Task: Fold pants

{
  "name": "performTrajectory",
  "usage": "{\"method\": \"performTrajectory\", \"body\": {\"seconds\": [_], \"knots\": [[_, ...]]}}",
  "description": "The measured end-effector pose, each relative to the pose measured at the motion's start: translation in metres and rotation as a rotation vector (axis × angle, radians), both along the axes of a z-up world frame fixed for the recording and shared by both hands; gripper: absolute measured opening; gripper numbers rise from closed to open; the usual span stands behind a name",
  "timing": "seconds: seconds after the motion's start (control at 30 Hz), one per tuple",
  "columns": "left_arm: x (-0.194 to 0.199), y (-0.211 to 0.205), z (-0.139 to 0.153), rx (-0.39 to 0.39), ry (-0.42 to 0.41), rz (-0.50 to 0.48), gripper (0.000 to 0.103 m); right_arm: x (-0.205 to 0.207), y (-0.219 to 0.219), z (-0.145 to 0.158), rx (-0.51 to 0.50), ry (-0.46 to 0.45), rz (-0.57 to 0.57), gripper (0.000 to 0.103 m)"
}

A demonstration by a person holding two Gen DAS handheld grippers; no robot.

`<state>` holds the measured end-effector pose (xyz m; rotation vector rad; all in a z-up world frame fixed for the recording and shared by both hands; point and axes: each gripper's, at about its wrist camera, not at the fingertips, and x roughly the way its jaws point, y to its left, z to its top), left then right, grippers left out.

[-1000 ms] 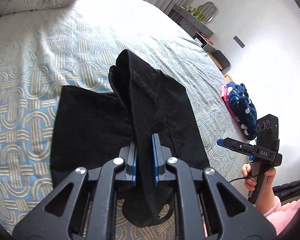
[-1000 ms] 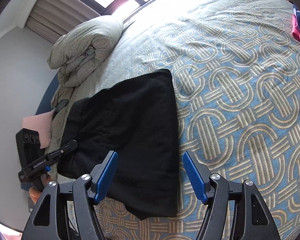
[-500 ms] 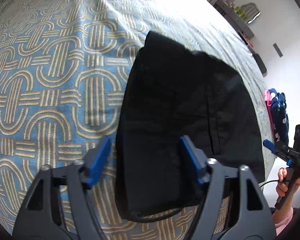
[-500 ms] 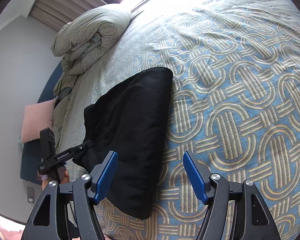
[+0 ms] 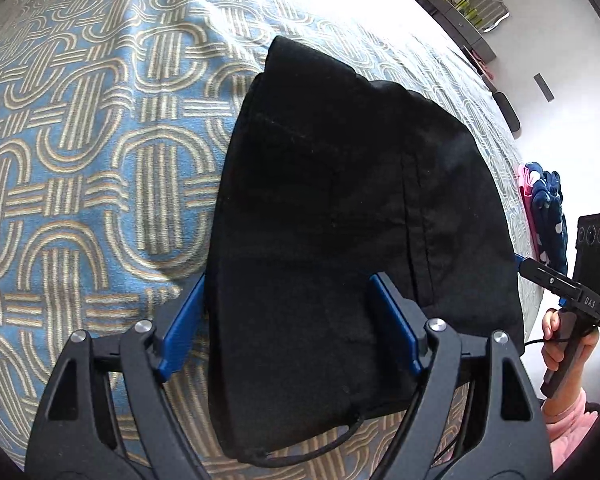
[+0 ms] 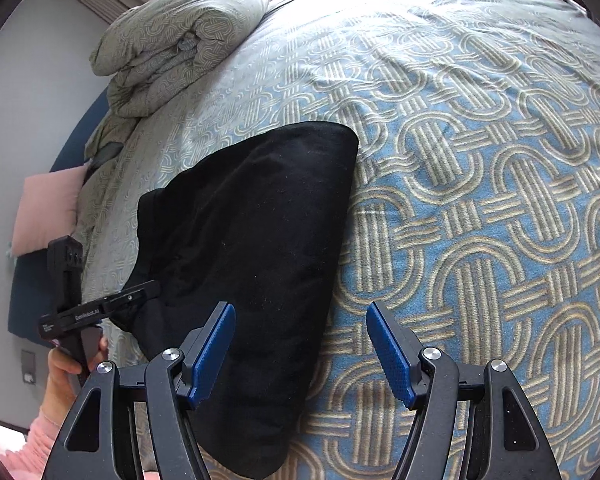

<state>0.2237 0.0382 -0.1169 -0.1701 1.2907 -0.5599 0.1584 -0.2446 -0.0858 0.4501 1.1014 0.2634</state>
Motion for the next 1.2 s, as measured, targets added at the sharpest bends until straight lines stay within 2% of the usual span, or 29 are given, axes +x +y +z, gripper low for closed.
{"method": "performTrajectory", "body": {"seconds": [0.17,0.33,0.4,0.47,0.53,0.57,0.6,0.67,0.77,0.83,0.93,1.1,1.2], "knots": [[0.004,-0.012,0.000,-0.009,0.002,-0.017,0.075,0.008,-0.001,-0.011,0.017,0.033,0.019,0.069],[0.004,-0.009,0.000,-0.021,-0.004,-0.029,0.074,0.014,-0.001,-0.026,0.103,0.079,0.033,0.069],[0.004,-0.008,0.000,-0.033,-0.009,-0.041,0.066,0.016,0.001,-0.029,0.135,0.074,0.046,0.070],[0.004,-0.008,0.001,-0.047,-0.017,-0.053,0.062,0.020,0.002,-0.033,0.203,0.062,0.073,0.071],[0.004,-0.007,0.001,-0.060,-0.027,-0.058,0.055,0.027,0.003,-0.043,0.340,0.050,0.099,0.071],[0.004,-0.006,0.002,-0.073,-0.029,-0.053,0.048,0.032,0.003,-0.050,0.377,0.058,0.092,0.066],[0.003,-0.005,0.005,-0.085,-0.033,-0.042,0.041,0.035,0.003,-0.051,0.387,0.059,0.081,0.048],[0.002,0.001,0.012,-0.110,-0.049,-0.012,0.028,0.041,0.006,-0.047,0.371,0.065,0.086,0.023],[-0.002,0.000,0.030,-0.150,-0.085,-0.004,0.023,0.039,0.007,-0.025,0.345,0.018,0.084,0.015],[-0.007,-0.014,0.047,-0.140,-0.127,-0.036,0.022,0.033,0.003,0.001,0.345,-0.047,0.088,0.013],[-0.015,-0.043,0.069,-0.173,-0.151,-0.093,0.022,0.019,-0.013,0.038,0.313,-0.137,0.073,0.012],[-0.014,-0.132,0.124,-0.251,-0.210,-0.239,0.022,-0.023,-0.080,0.102,0.232,-0.280,-0.015,0.012],[-0.010,-0.202,0.166,-0.296,-0.257,-0.352,0.022,-0.058,-0.132,0.145,0.134,-0.377,-0.084,0.012]]}}
